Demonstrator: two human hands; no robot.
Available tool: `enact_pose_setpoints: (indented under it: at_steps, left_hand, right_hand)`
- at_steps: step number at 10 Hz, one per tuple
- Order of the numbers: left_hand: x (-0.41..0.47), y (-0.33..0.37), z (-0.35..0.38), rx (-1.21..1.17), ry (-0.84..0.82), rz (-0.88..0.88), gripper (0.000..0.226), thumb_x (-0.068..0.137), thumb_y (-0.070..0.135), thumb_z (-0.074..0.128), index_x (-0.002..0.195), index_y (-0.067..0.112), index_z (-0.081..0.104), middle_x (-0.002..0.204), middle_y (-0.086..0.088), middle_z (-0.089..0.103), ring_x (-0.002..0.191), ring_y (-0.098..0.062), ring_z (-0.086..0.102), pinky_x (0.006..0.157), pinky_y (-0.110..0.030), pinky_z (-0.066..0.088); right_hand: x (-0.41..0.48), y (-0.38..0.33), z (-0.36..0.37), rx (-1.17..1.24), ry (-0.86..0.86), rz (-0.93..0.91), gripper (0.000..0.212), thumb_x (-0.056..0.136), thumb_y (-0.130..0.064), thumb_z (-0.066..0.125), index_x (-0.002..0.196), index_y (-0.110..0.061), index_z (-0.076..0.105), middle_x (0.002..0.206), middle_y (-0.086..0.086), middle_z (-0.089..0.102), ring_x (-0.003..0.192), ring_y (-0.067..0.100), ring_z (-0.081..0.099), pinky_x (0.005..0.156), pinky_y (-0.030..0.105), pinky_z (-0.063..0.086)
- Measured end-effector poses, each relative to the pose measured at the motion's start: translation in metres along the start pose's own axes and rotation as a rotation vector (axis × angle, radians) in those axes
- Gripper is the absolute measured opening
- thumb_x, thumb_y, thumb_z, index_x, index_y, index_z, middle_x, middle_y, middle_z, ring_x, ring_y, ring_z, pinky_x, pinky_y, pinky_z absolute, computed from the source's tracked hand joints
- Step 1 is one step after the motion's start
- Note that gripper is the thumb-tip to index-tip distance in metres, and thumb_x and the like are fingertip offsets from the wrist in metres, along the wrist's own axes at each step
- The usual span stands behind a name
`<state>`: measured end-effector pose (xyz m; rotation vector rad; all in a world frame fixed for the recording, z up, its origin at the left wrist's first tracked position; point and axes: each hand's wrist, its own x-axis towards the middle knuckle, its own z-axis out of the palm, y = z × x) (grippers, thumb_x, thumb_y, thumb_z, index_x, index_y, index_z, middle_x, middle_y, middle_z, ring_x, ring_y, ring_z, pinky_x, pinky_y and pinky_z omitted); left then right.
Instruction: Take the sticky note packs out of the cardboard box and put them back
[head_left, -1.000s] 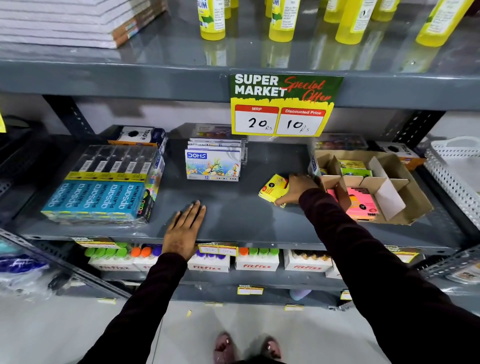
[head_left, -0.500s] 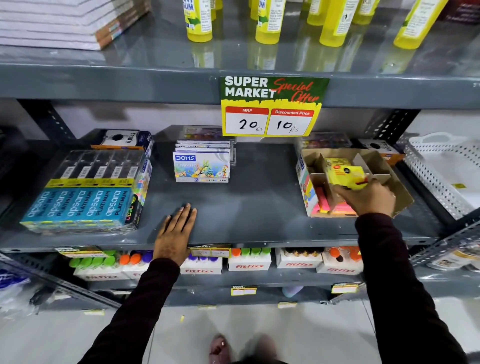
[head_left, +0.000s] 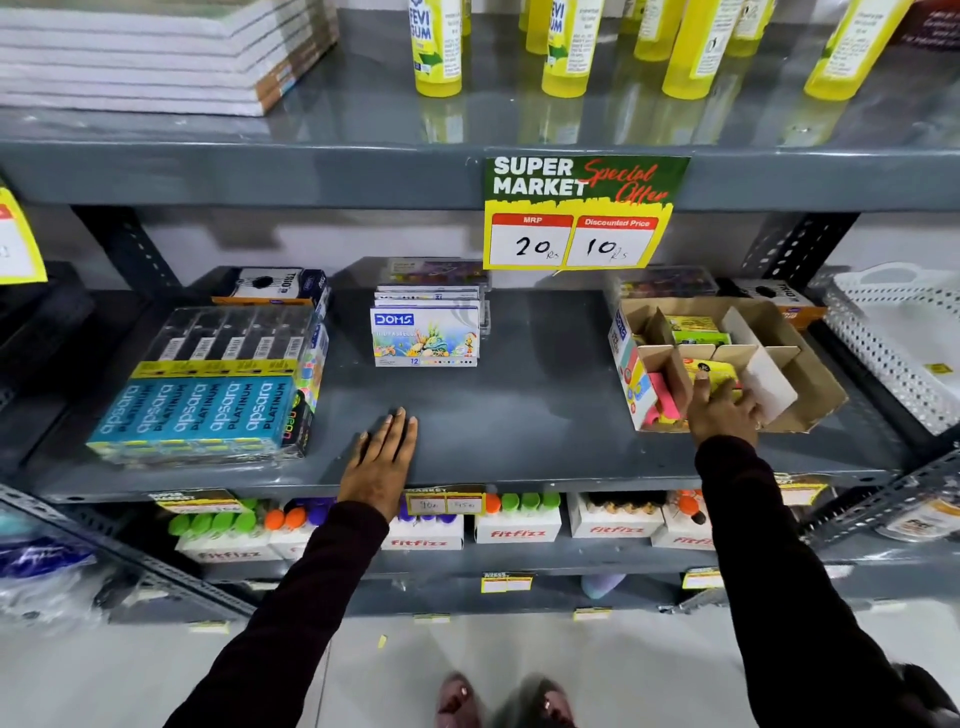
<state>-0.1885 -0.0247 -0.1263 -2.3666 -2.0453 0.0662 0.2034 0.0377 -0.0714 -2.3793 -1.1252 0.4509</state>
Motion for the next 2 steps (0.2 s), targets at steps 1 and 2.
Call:
enact_pose_setpoints:
  at_steps: [1,2]
  left_hand:
    - [-0.001,0.002,-0.011,0.006,-0.095,-0.002,0.068,0.092,-0.008,0.023,0.145,0.013,-0.012,0.159,-0.007,-0.012,0.147,-0.02,-0.004,0.122,-0.04,0.005]
    - [-0.001,0.016,-0.044,-0.063,-0.184,0.032,0.069,0.091,-0.005,0.036,0.147,0.011,-0.001,0.161,-0.007,0.0,0.147,-0.022,0.008,0.12,-0.038,0.013]
  right_hand:
    - [-0.011,-0.003,-0.003,-0.048,0.01,-0.047,0.055,0.102,-0.04,0.024,0.147,-0.01,0.031,0.159,0.024,0.012,0.146,0.04,0.011,0.121,0.053,0.008]
    - [-0.03,-0.019,-0.005,-0.058,0.06,-0.162,0.051,0.102,-0.036,0.031,0.139,-0.004,0.043,0.155,0.028,0.022,0.144,0.04,0.018,0.12,0.051,0.014]
